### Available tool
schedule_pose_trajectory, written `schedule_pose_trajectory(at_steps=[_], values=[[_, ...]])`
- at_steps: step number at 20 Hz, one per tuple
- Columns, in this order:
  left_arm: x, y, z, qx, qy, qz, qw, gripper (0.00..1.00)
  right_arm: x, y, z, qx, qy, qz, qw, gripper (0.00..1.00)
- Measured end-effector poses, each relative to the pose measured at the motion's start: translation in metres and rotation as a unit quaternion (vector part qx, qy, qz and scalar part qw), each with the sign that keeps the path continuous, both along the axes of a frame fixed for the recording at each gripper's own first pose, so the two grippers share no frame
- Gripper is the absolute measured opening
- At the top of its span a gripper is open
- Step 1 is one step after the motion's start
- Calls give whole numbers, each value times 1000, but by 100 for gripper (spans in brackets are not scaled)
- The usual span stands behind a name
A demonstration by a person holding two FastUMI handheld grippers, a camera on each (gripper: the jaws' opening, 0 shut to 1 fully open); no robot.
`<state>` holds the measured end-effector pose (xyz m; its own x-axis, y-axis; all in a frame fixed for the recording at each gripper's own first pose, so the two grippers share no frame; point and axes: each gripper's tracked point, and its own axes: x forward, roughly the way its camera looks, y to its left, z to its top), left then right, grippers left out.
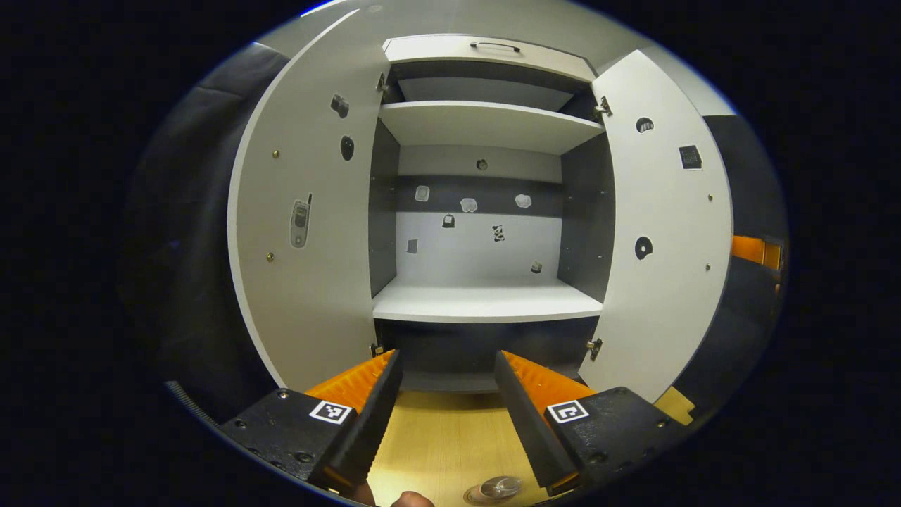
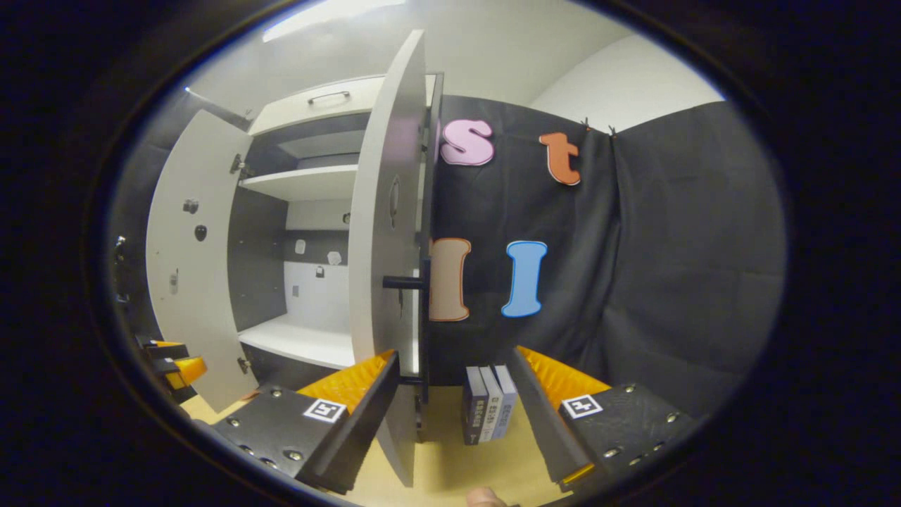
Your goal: Grasp the bottle in the cabinet with the left hand and place it on the coaster, then close the right door with the right hand and the left door with the left hand.
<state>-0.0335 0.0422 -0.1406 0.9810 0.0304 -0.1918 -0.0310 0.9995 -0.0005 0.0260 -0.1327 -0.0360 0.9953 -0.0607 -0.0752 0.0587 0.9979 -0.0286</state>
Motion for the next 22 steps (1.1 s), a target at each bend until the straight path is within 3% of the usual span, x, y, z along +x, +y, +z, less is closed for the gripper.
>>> schedule_pose_trajectory(at_steps=[7,15,22], values=[[10,-2,8,-8,-11,-4,1000,86,7,34,-1,5,1,45,999,96],[-4,31,12,0,-14,45,999,86,16,69,-5,18,9,98,995,96],[-23,62,13,0,-14,88,996,86,23,83,-7,28,15,112,993,93]])
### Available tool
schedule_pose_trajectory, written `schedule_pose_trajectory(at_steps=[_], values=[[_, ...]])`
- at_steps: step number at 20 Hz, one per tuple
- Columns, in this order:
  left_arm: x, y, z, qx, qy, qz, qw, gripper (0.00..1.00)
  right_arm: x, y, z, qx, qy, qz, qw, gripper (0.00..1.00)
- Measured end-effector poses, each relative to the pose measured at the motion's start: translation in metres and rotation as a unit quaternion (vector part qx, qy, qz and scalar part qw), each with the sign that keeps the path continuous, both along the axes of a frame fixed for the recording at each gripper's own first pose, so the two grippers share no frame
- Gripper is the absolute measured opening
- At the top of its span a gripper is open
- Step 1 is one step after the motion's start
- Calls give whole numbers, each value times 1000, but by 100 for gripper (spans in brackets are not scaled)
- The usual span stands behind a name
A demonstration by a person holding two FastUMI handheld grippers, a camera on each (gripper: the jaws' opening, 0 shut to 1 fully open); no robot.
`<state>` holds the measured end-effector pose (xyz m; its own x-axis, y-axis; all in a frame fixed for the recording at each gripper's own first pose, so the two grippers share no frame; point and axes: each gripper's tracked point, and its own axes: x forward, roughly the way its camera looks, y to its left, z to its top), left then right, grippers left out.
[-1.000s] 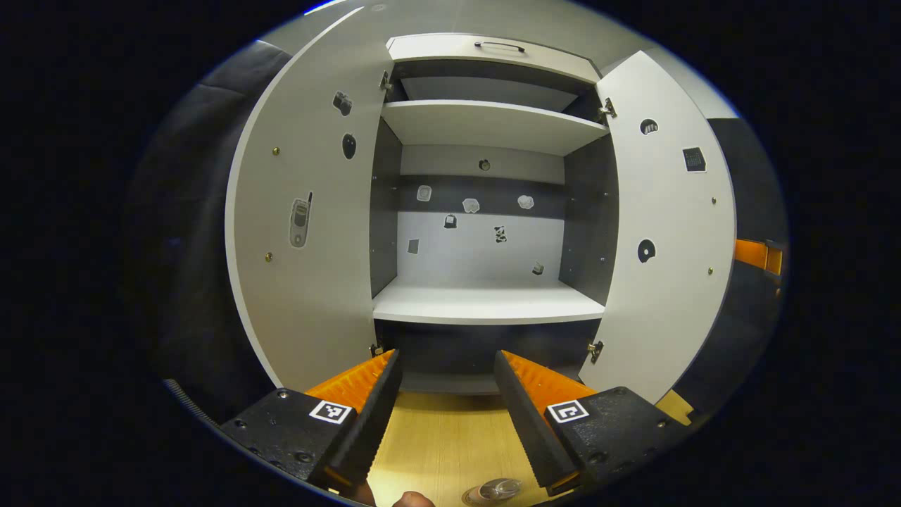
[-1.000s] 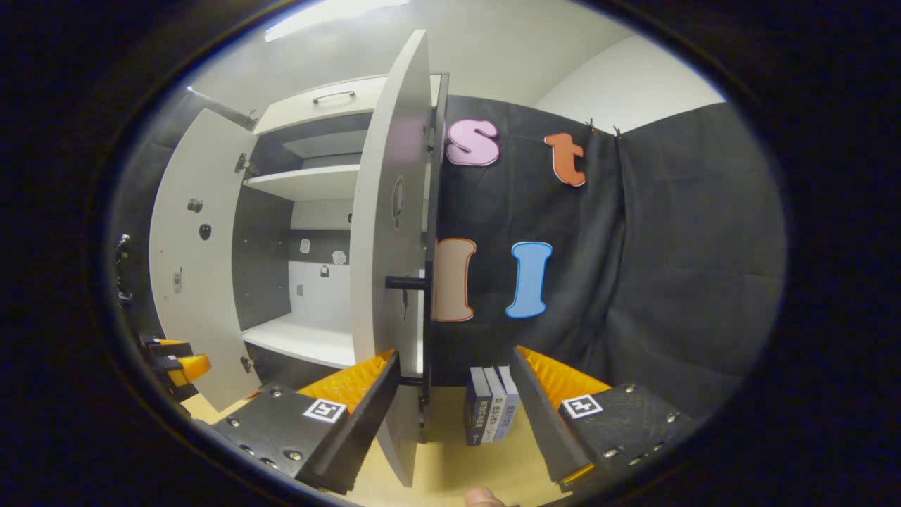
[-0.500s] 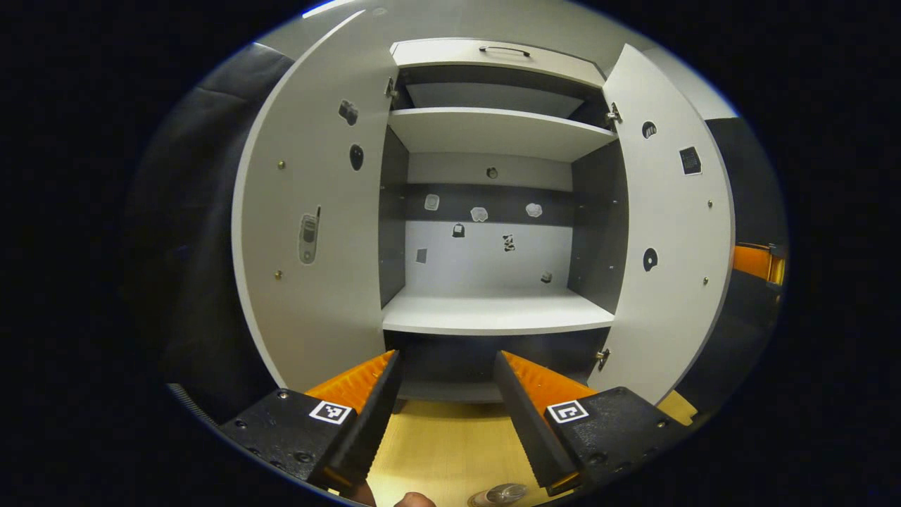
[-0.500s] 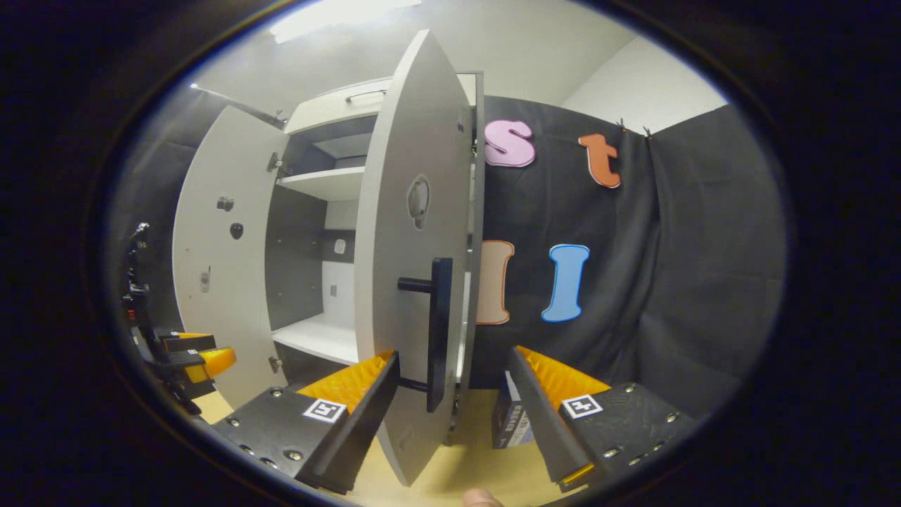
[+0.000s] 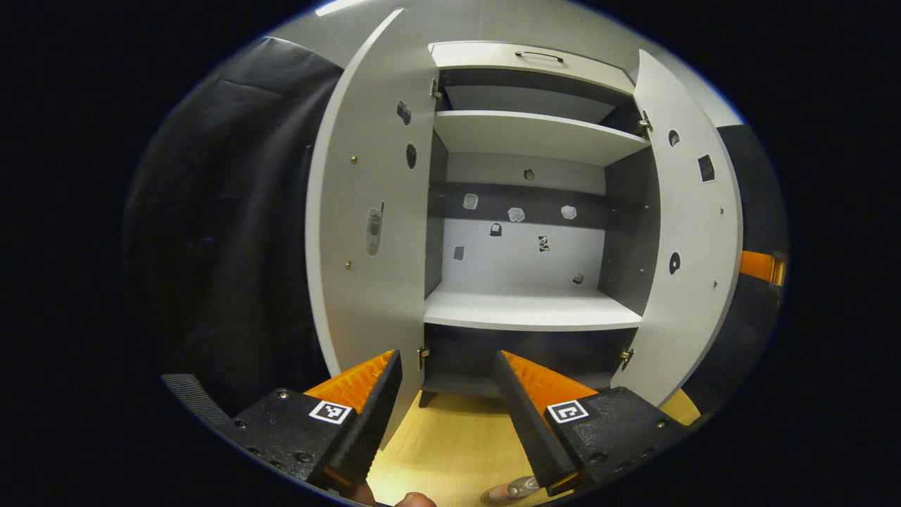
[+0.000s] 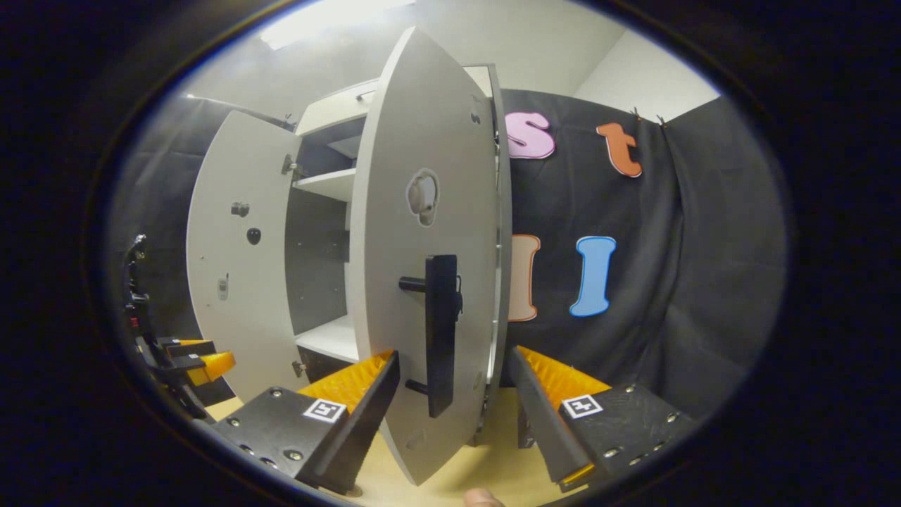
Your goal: Grasp the bottle in the cabinet with the left hand and place it on the coaster, then close the right door with the right hand and the left door with the left hand.
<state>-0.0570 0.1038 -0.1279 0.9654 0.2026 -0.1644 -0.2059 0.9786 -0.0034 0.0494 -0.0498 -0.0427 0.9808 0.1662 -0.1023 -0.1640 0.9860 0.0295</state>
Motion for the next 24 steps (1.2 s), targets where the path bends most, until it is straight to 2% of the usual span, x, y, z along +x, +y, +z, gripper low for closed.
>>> schedule_pose_trajectory(at_steps=[6,11,12,15,19,20,21,23,24], values=[[-22,31,0,6,0,44,999,86,8,19,-2,7,7,17,1000,93],[-53,64,-4,6,1,96,995,86,21,54,-7,-1,19,59,998,96],[-63,73,-8,8,5,111,994,84,26,61,-6,-8,18,64,998,93],[-89,105,-16,11,17,160,987,86,41,83,-9,-31,18,72,997,93],[-124,146,-24,13,29,221,975,86,50,108,-7,-21,17,92,995,93],[-128,153,-25,14,30,232,972,86,52,111,-8,-17,21,97,995,96],[-130,159,-25,14,29,239,970,86,54,113,-11,-14,27,102,994,94],[-130,170,-26,18,33,247,968,86,55,116,-16,-12,34,108,993,96],[-130,175,-27,22,33,249,968,86,56,118,-16,-14,35,109,993,93]])
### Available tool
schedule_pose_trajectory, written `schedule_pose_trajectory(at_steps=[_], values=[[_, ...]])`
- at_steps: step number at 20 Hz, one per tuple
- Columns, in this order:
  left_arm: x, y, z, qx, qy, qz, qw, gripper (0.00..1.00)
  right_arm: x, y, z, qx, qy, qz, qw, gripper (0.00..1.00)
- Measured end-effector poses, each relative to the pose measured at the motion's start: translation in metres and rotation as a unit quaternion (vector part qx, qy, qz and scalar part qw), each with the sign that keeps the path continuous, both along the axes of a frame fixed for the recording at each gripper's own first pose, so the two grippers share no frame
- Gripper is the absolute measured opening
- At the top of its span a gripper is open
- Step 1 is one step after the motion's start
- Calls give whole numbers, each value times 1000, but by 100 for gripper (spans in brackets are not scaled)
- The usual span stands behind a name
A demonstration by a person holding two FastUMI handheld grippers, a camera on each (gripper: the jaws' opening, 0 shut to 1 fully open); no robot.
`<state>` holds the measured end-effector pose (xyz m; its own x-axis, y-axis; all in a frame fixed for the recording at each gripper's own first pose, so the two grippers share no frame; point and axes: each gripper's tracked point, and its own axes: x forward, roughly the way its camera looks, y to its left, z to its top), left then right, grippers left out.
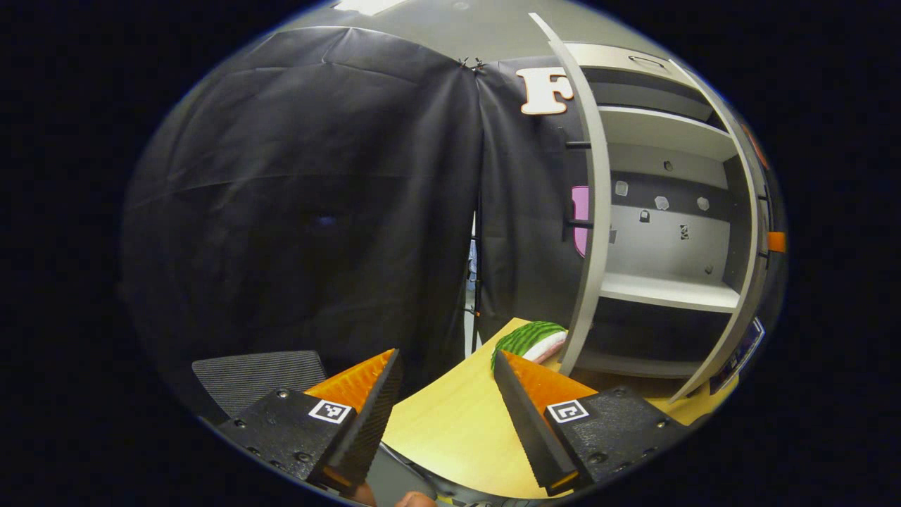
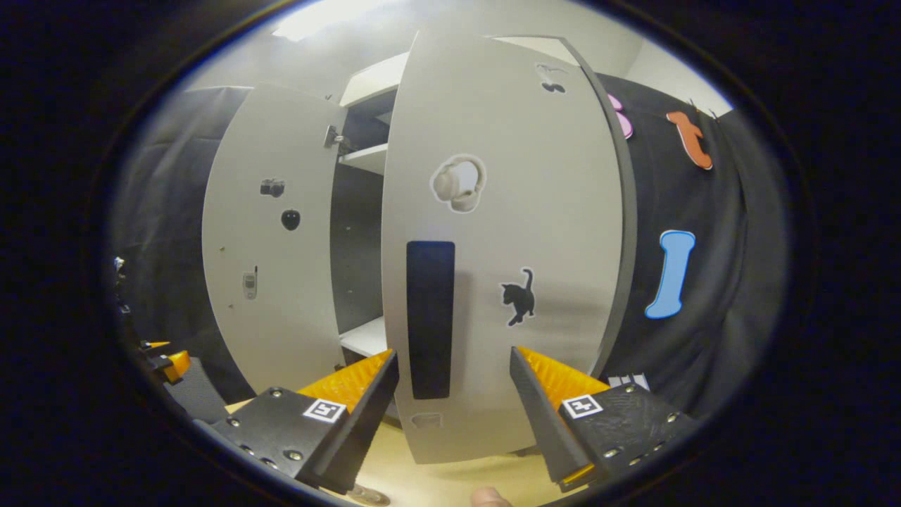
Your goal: Grasp the bottle in the cabinet with the left hand and place it on the coaster, then close the right door with the right hand and the left door with the left hand.
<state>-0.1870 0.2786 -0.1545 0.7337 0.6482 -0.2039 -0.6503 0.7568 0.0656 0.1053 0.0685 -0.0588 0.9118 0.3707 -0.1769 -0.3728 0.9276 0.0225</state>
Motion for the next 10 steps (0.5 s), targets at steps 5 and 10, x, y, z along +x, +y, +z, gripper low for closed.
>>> schedule_pose_trajectory(at_steps=[5,10], values=[[28,-3,-6,-4,5,-32,999,84,3,-2,-1,-6,-3,-3,1000,93],[59,-6,-31,-36,20,-64,997,87,2,-12,1,-13,-8,-15,1000,93]])
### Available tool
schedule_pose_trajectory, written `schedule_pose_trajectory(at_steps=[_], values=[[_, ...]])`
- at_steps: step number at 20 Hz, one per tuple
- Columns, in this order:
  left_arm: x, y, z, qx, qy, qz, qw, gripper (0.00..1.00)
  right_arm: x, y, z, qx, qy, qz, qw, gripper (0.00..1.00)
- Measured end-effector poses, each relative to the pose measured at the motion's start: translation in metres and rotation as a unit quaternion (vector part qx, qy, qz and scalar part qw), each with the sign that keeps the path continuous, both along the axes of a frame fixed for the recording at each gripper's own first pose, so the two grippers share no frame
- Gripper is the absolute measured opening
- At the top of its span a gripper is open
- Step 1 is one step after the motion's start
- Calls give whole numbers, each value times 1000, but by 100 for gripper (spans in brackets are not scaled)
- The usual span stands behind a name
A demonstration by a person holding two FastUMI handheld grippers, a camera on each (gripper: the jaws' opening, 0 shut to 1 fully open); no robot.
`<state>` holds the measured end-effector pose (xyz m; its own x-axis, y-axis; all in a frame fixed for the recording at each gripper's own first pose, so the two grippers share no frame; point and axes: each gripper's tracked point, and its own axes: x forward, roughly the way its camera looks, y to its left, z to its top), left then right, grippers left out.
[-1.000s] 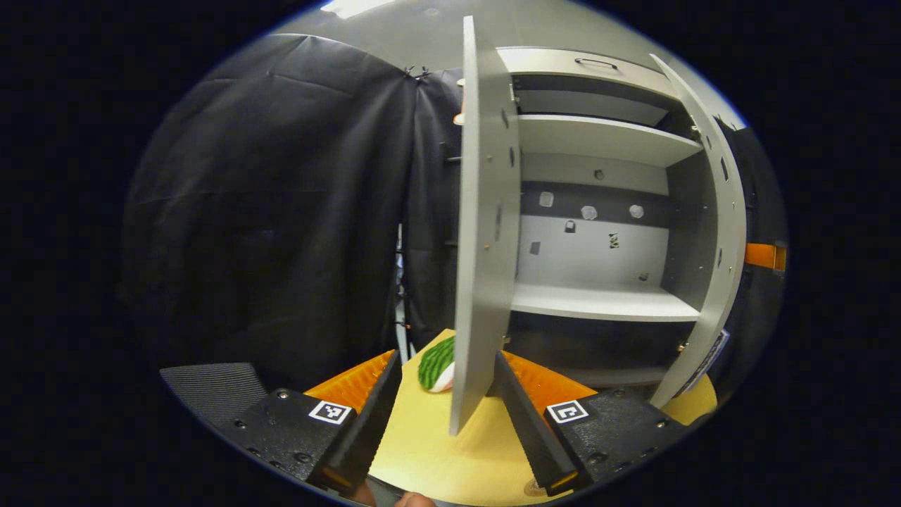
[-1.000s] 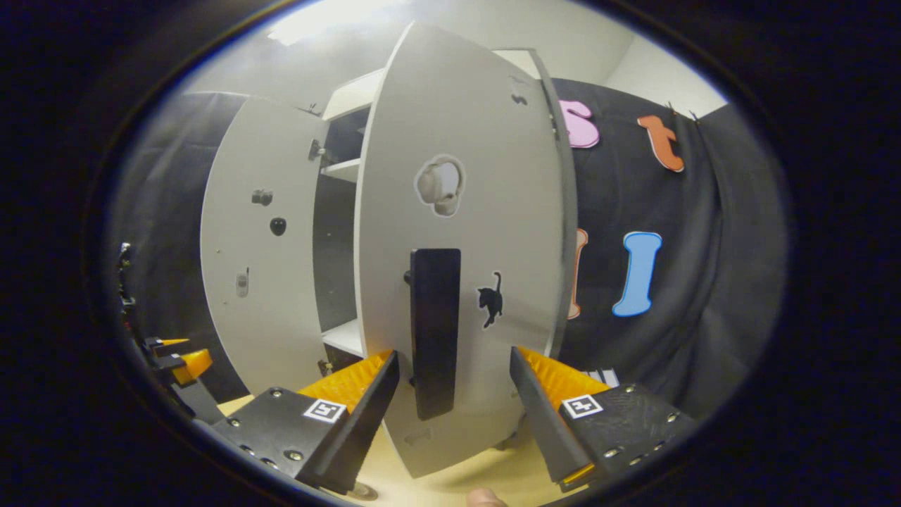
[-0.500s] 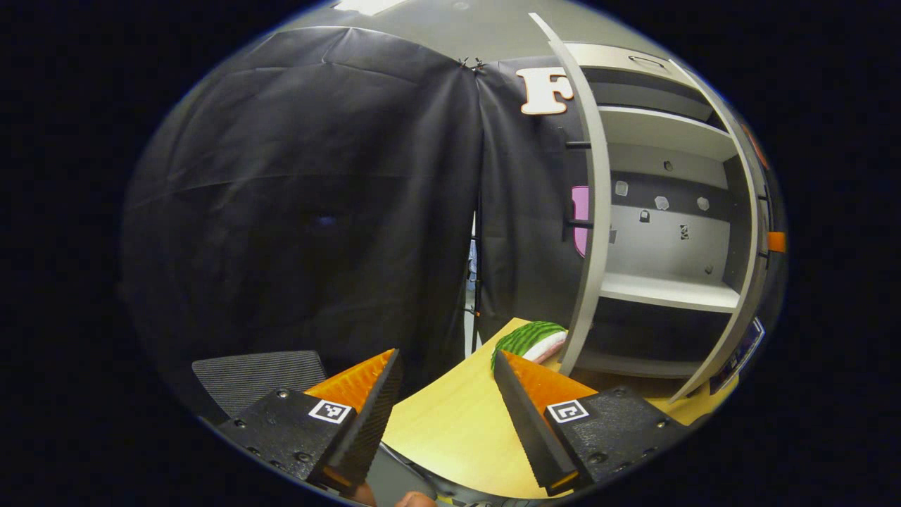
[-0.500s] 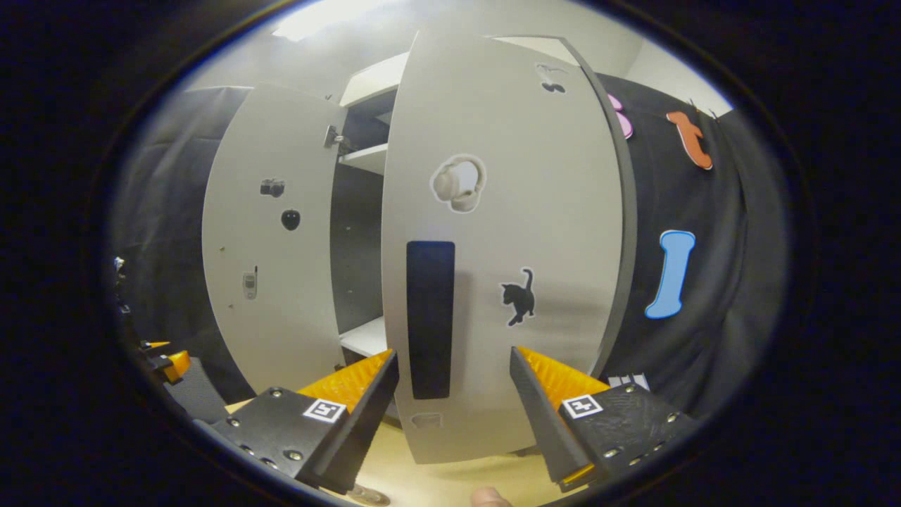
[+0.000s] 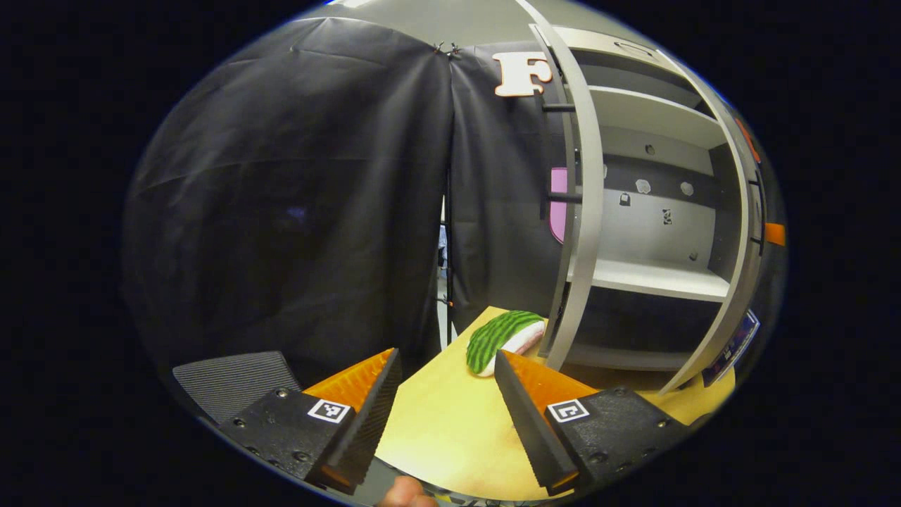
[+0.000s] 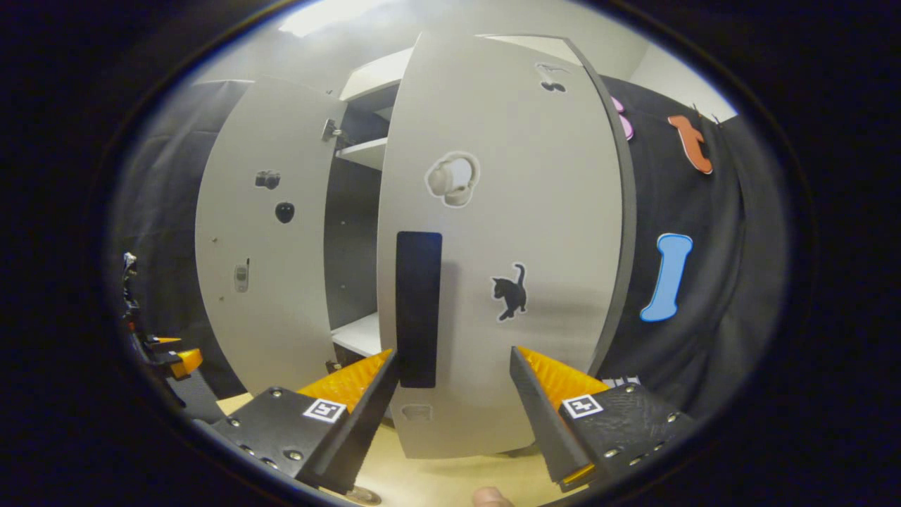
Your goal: Grasp the bottle in the cabinet with the left hand and place it on the coaster, then close the right door with the right hand and the left door with the left hand.
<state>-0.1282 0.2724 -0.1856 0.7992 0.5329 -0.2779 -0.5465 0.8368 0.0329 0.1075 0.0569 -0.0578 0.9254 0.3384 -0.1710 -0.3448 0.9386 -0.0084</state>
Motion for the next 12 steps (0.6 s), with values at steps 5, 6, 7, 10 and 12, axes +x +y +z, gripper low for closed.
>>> schedule_pose_trajectory(at_steps=[5,6,7,10,12], values=[[8,-1,-1,-29,-18,-9,999,87,-3,-10,4,1,-5,-19,1000,93],[9,-1,0,-33,-23,-11,999,87,-5,-11,5,1,-6,-23,1000,93],[11,-2,0,-39,-27,-16,999,87,-6,-13,6,0,-7,-27,1000,93],[15,-5,-1,-60,-39,-28,997,90,-8,-19,9,-2,-10,-39,999,93],[16,-6,0,-70,-45,-37,996,90,-9,-23,10,-3,-11,-47,999,93]])
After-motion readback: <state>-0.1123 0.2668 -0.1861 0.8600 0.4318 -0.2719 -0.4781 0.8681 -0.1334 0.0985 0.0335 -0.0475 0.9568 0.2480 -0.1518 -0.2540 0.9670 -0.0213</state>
